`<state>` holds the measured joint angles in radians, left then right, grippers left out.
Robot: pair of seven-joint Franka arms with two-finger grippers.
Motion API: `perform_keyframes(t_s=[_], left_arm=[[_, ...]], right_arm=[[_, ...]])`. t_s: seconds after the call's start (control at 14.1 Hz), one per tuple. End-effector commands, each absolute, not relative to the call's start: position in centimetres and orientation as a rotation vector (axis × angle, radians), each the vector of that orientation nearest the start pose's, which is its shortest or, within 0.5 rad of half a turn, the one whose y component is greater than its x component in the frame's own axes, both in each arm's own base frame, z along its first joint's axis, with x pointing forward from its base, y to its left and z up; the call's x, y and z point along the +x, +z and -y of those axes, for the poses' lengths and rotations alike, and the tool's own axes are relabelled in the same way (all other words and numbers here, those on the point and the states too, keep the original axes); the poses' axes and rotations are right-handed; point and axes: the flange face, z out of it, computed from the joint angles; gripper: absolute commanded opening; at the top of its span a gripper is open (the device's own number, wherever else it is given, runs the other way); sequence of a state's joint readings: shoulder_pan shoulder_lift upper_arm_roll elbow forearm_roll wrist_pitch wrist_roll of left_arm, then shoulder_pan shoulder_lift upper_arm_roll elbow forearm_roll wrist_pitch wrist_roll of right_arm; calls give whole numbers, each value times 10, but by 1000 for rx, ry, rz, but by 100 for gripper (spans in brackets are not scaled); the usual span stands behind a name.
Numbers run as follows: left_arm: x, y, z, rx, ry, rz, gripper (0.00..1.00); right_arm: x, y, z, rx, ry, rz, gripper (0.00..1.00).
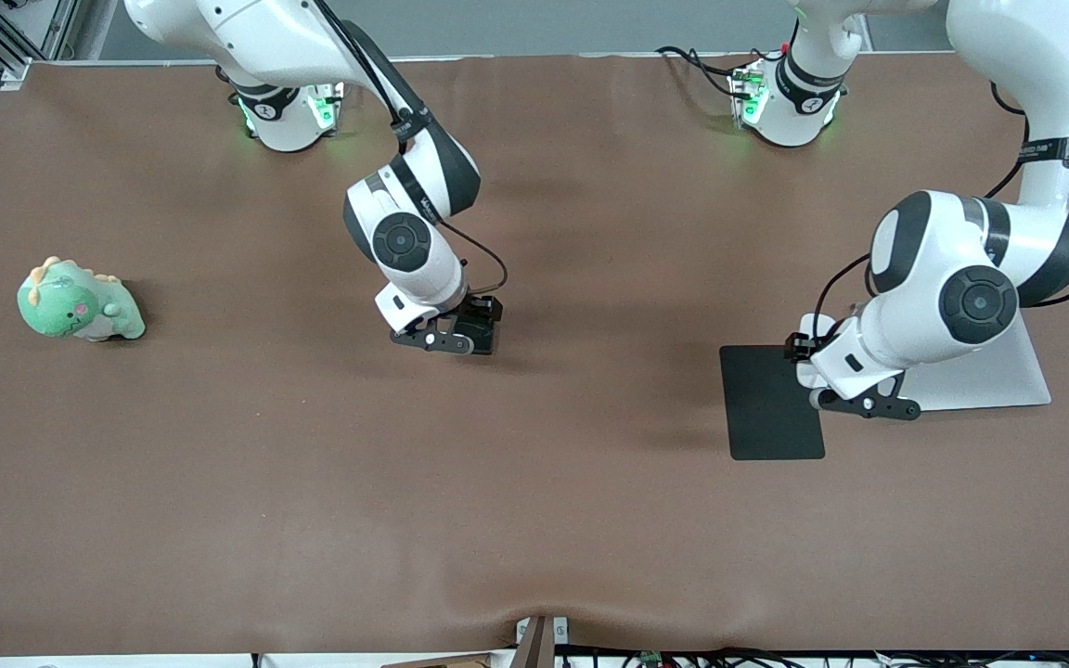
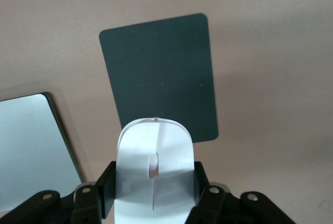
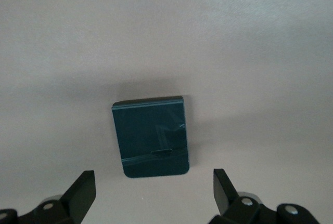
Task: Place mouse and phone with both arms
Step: 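Carry the mouse over the pad while the right gripper grasps the phone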
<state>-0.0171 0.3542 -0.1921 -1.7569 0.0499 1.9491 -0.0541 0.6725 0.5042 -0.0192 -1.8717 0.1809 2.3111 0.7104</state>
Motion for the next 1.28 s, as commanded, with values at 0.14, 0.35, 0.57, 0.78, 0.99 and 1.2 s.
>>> perform_keyframes(t_s=[0.14, 0.35, 0.57, 0.78, 0.99, 1.2], left_arm=[[625, 321, 102, -3149, 149, -265, 28], [634, 306, 105, -3166, 81, -226, 28], [643, 290, 105, -3181, 51, -152, 28], [650, 267, 103, -3194, 8, -58, 28], [650, 250, 105, -3199, 15, -22, 28], [651, 237, 109, -3184, -2, -4, 28]], right_arm=[[493, 211, -395, -3069, 203, -305, 100], [493, 200, -397, -3064, 173, -297, 100], [495, 186, -397, -3058, 139, -279, 100], [496, 177, -396, -3059, 119, -234, 100], [494, 173, -400, -3054, 103, -224, 100], [493, 172, -401, -3061, 104, -126, 10]])
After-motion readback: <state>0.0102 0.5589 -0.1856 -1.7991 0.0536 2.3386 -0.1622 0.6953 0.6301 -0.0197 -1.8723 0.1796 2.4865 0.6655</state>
